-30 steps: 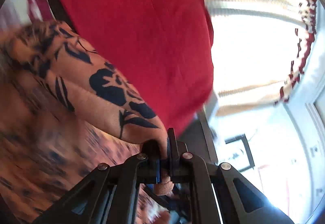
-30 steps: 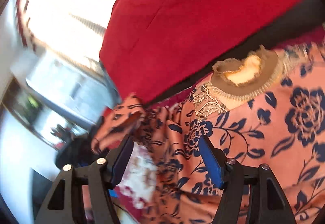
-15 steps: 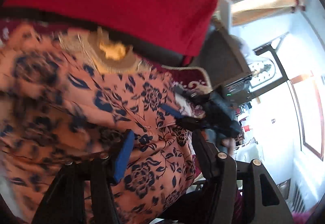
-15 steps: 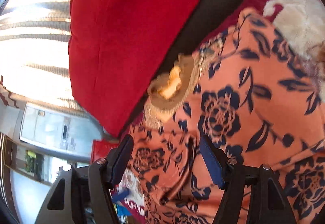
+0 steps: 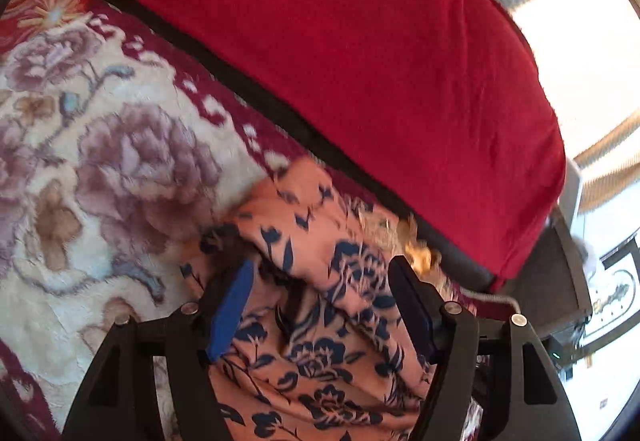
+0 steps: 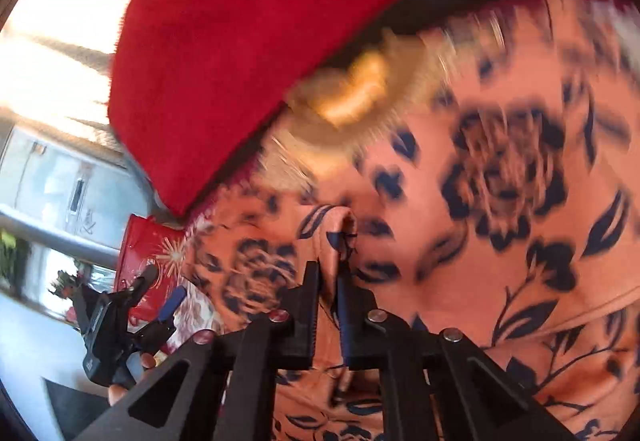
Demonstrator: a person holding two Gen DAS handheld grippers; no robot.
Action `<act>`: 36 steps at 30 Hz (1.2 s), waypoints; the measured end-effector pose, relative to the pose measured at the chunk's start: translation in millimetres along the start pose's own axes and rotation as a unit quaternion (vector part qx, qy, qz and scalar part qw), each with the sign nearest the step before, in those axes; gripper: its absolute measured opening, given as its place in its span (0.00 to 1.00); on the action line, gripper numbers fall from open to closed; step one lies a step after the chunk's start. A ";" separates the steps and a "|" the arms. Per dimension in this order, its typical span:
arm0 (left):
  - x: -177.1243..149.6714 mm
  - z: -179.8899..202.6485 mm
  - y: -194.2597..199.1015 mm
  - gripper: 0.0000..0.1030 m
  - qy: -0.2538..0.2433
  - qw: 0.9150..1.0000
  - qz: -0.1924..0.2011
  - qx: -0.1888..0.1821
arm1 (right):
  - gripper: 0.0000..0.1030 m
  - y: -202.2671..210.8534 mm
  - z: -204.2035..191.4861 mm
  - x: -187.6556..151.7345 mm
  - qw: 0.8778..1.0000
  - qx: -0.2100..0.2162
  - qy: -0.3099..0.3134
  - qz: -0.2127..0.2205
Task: Fold small clothes
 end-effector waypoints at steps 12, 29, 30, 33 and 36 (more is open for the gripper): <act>-3.5 0.6 -12.5 0.69 -0.020 0.998 0.016 0.059 | 0.05 90.4 83.7 61.7 0.983 -0.066 -0.083 0.150; -6.9 -19.9 -14.1 0.70 -0.045 0.990 0.016 0.132 | 0.54 5.7 57.6 5.0 0.997 -0.016 -0.077 -0.019; -4.5 -23.9 -11.8 0.72 -0.045 0.989 0.021 0.141 | 0.76 7.5 57.3 4.7 0.996 0.002 -0.089 -0.017; 1.7 -35.3 -8.3 0.74 -0.036 0.987 0.030 0.154 | 0.79 17.9 62.9 9.7 0.994 0.021 -0.105 -0.001; 3.7 -46.8 -12.4 0.74 -0.021 0.986 0.023 0.166 | 0.78 12.7 64.4 5.3 0.995 0.034 -0.097 -0.020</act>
Point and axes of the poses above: each gripper's, at about its wrist camera, not at the fingertips, and y roughly against the way its jaws point, z to its right, x to its top, the point moved 8 cm from there along -y, roughly the way its jaws point, and after that the axes turned 1 degree about -z, right-handed, at the moved point
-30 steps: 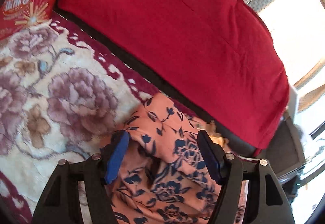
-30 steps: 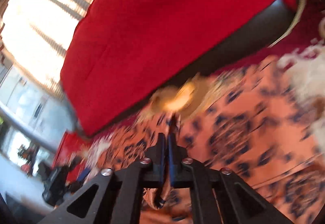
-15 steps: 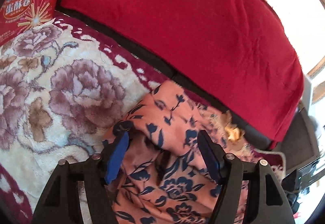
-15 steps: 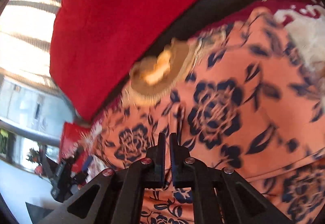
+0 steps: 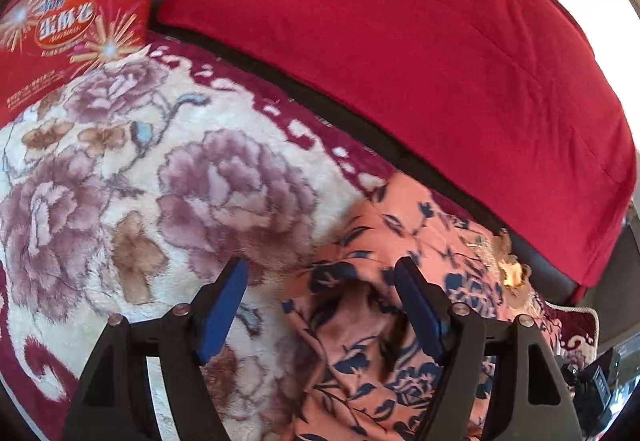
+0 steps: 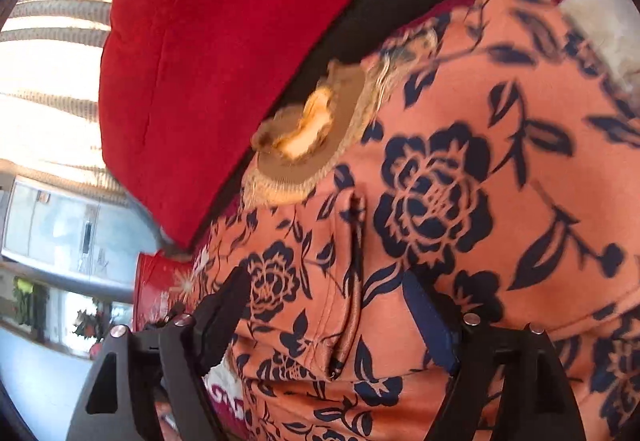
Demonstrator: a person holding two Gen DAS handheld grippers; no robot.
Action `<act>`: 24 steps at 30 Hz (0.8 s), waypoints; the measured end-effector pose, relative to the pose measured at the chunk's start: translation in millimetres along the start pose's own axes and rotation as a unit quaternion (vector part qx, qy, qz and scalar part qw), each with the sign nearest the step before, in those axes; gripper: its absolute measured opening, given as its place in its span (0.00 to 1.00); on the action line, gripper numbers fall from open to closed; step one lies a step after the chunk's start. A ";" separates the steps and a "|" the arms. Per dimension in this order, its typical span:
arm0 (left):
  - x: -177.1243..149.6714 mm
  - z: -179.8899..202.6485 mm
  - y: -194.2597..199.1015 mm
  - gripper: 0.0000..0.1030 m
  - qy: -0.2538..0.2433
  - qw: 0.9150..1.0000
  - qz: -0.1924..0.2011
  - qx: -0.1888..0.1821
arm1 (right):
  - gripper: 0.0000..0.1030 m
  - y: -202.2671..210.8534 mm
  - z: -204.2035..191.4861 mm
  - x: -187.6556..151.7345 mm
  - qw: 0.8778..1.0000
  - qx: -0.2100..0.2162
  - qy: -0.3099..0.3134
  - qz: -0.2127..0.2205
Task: Fold small clothes
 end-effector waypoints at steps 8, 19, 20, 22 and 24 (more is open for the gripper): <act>0.2 -4.7 -1.4 0.74 -0.001 1.000 -0.004 0.005 | 0.50 -38.3 -24.6 -7.6 0.999 -0.031 0.033 0.003; 13.4 -7.7 16.3 0.74 0.026 0.999 0.031 -0.007 | 0.06 22.6 -65.7 0.2 0.981 -0.045 0.118 0.145; 13.3 -6.2 16.2 0.74 0.025 0.999 0.031 -0.008 | 0.06 39.5 -61.6 7.0 0.976 -0.056 0.115 0.175; 11.8 -1.8 14.6 0.74 0.020 0.999 0.028 -0.009 | 0.06 64.1 -48.9 18.3 0.968 -0.077 0.104 0.216; 9.3 3.3 12.0 0.74 0.014 1.000 0.024 -0.008 | 0.06 81.3 -25.3 31.7 0.964 -0.098 0.078 0.235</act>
Point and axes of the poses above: each gripper's, at about its wrist camera, not at the fingertips, and y roughly against the way its jaws point, z to its right, x to its top, the point moved 8 cm from there along -y, roughly the way its jaws point, and after that the axes turned 1 degree about -z, right-handed, at the moved point
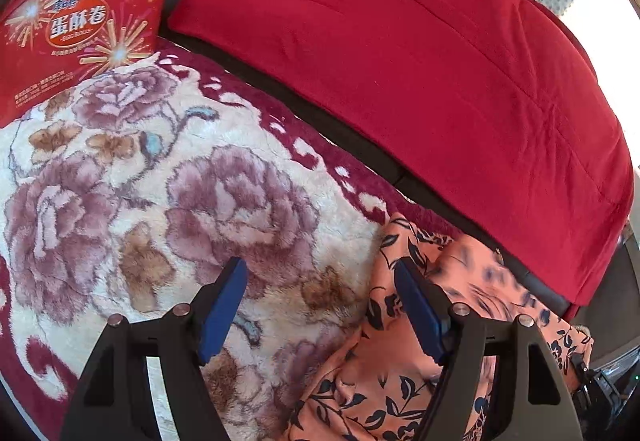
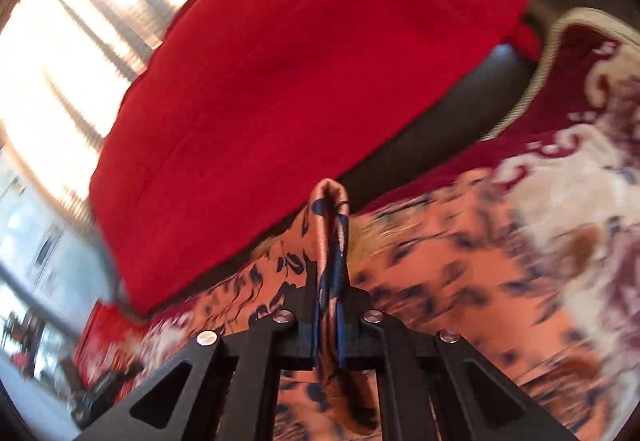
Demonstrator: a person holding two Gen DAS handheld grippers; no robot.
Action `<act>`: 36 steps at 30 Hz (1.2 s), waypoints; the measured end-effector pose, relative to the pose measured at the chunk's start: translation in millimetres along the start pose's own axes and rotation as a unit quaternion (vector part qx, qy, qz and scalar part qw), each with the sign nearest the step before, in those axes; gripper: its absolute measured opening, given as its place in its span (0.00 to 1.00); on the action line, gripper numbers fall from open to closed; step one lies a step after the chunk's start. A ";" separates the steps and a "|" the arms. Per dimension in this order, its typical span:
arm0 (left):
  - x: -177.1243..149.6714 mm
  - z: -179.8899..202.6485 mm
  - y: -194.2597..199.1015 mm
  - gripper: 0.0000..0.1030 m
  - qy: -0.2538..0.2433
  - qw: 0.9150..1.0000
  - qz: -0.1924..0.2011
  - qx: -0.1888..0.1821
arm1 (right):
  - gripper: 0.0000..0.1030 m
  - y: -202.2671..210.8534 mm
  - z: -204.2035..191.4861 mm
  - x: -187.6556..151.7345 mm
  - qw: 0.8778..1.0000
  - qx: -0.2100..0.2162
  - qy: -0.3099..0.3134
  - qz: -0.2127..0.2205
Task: Fold small clothes
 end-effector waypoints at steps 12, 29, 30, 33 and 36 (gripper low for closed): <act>-49.5 77.4 -32.1 0.74 -0.150 0.988 -0.043 -0.006 | 0.12 -36.0 108.7 5.2 0.985 -0.058 -0.115 -0.117; -64.3 115.0 -25.3 0.79 -0.202 0.978 -0.030 -0.032 | 0.48 -29.1 54.9 -3.3 0.993 -0.006 -0.019 -0.117; -70.9 118.5 -33.1 0.79 -0.217 0.975 -0.036 -0.023 | 0.47 -37.1 57.9 -9.5 0.991 -0.021 -0.016 -0.130; -92.6 123.1 -60.6 0.80 -0.262 0.962 -0.072 0.016 | 0.43 -48.4 64.7 -17.2 0.990 -0.054 0.005 -0.131; -93.1 126.0 -58.6 0.82 -0.271 0.960 -0.060 0.031 | 0.44 -39.3 49.3 -12.5 0.992 -0.047 0.016 -0.112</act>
Point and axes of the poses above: each gripper's, at about its wrist camera, not at the fingertips, and y roughly against the way its jaws point, z to its right, x to its top, the point moved 8 cm from there along -y, roughly the way its jaws point, and after that the axes turned 1 degree about -z, right-handed, at the moved point
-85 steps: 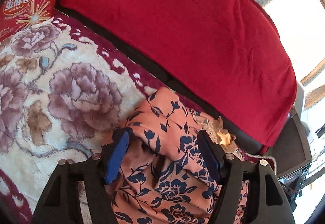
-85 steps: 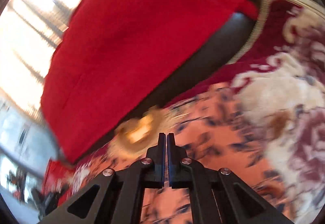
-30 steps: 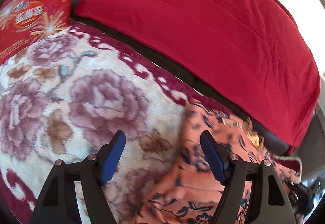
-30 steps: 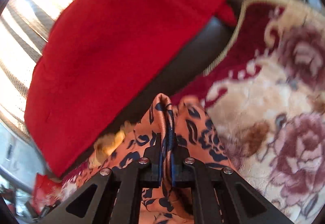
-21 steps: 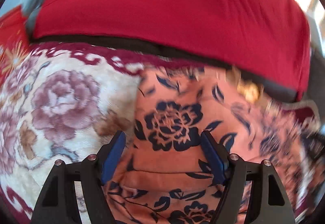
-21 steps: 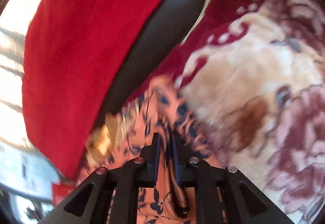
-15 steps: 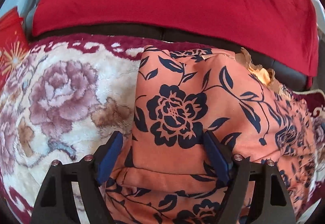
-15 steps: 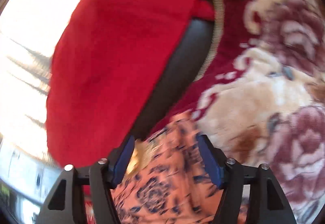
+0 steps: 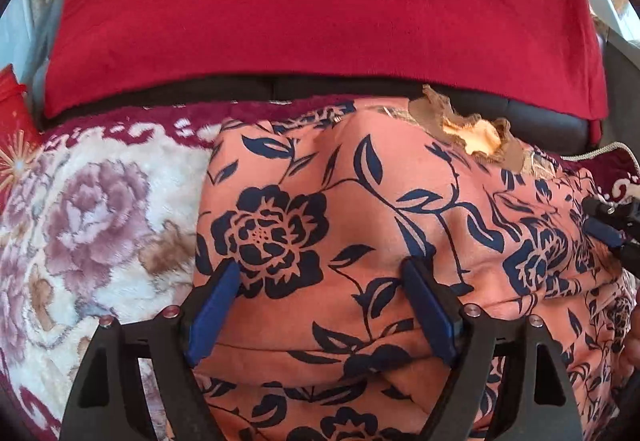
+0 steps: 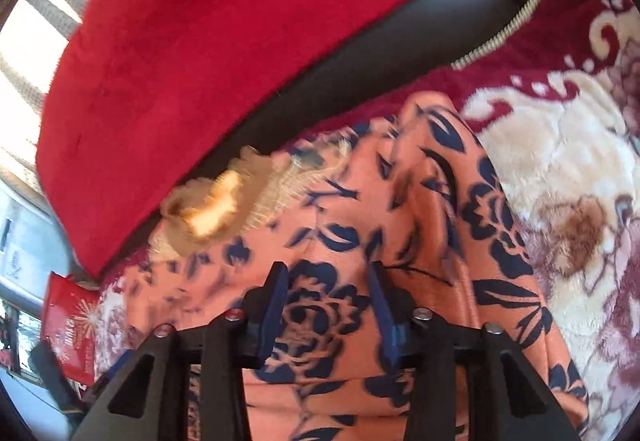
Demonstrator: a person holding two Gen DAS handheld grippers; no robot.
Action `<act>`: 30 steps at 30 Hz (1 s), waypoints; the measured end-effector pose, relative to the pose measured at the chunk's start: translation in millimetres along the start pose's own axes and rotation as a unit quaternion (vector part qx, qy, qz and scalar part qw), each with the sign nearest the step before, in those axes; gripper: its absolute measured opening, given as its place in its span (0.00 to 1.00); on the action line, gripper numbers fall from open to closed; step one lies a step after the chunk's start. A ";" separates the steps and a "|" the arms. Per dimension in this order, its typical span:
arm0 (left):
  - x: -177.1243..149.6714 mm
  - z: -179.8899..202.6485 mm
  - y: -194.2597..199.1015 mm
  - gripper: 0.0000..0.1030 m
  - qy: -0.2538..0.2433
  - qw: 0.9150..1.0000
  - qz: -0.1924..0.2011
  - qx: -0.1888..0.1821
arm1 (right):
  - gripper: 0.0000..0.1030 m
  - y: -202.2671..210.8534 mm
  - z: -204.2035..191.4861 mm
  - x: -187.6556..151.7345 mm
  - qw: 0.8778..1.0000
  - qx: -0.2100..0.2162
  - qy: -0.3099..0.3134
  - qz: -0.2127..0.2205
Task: Fold small clothes
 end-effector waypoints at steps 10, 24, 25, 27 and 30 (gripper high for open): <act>-7.7 14.3 -5.7 0.88 -0.033 0.999 -0.007 0.005 | 0.44 -38.5 -65.9 -46.7 0.991 0.034 0.112 -0.059; -16.4 6.6 0.9 1.00 -0.012 0.998 0.027 0.060 | 0.43 -2.2 -41.1 -58.6 0.991 -0.016 0.126 -0.048; -16.3 7.4 5.6 1.00 -0.013 0.997 0.031 0.066 | 0.43 2.3 -43.6 -59.6 0.989 -0.024 0.140 -0.048; -18.9 12.6 19.1 1.00 -0.028 0.995 0.046 0.078 | 0.43 12.7 -46.1 -62.1 0.990 -0.024 0.134 -0.046; -22.2 20.7 40.4 1.00 -0.066 0.991 0.075 0.094 | 0.43 32.7 -44.7 -64.3 0.992 -0.013 0.124 -0.030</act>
Point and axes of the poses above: each gripper's, at about its wrist camera, not at the fingertips, and y roughly against the way its jaws point, z to its right, x to its top, the point moved 8 cm from there along -y, roughly the way its jaws point, and after that the axes turned 1 degree about -z, right-handed, at the moved point
